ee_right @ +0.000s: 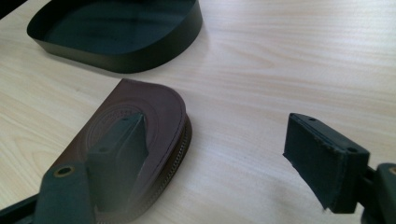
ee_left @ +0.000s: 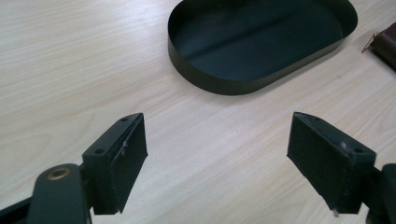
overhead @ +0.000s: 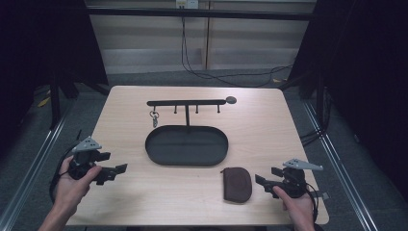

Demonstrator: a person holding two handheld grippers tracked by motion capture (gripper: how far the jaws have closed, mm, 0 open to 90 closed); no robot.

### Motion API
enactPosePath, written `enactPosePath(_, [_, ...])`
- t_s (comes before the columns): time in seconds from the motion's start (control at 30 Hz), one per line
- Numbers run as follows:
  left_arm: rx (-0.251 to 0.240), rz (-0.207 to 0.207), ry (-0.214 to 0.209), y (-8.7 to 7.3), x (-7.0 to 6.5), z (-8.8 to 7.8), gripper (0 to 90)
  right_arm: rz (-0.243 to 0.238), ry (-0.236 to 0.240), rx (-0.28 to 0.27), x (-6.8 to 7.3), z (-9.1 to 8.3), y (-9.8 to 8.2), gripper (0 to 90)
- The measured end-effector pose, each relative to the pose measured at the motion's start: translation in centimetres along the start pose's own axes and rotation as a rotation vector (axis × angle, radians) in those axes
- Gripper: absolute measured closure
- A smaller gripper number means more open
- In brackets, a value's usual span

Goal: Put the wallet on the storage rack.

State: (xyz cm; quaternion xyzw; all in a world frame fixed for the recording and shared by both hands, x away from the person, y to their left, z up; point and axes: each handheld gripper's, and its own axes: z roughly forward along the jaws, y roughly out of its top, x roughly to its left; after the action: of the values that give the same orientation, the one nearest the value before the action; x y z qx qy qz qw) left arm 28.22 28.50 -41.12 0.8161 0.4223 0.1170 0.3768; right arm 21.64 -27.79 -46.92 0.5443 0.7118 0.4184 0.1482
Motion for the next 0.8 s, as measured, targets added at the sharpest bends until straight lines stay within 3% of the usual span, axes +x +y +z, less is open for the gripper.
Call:
enactPosePath(0.07, [-0.01,-0.008,-0.015,-1.0,-0.5,0.3,19.7,-0.012,-0.004,-0.004,0.0,-0.2,0.3,22.2])
enactPosePath(0.13, [-0.045,-0.015,-0.001,-1.7,-1.0,0.6,19.7,-0.02,-0.002,-0.005,0.0,-0.5,0.7,23.1])
enactPosePath(0.23, [-0.015,-0.004,-0.019,-2.5,-1.9,1.5,19.7,-0.018,0.018,0.011,-0.2,-0.9,1.5,23.5])
enactPosePath(0.33, [-0.004,0.0,-0.036,-2.8,-2.5,1.8,19.5,-0.056,0.029,0.039,-0.3,-1.3,2.4,23.4])
enactPosePath(0.4, [0.024,-0.007,-0.083,-3.3,-3.2,2.6,17.5,-0.059,0.037,0.038,-0.2,-1.5,2.8,22.7])
enactPosePath(0.47, [0.03,-0.009,-0.095,-3.5,-3.5,2.9,17.6,-0.064,0.032,0.041,-0.1,-1.4,2.9,22.5])
enactPosePath(0.53, [0.045,0.015,-0.105,-3.7,-4.2,3.2,17.5,-0.066,0.033,0.072,0.1,-1.1,3.0,23.1])
enactPosePath(0.57, [0.013,0.004,-0.098,-3.7,-4.8,3.2,17.6,-0.074,0.059,0.121,0.5,-0.5,2.9,21.5])
enactPosePath(0.63, [-0.006,0.005,-0.101,-4.0,-5.4,3.4,17.5,-0.091,0.054,0.164,0.9,0.1,2.8,19.7])
enactPosePath(0.8, [0.029,0.011,-0.121,-5.0,-6.0,4.2,17.3,-0.103,0.063,0.235,1.7,1.4,3.0,18.6])
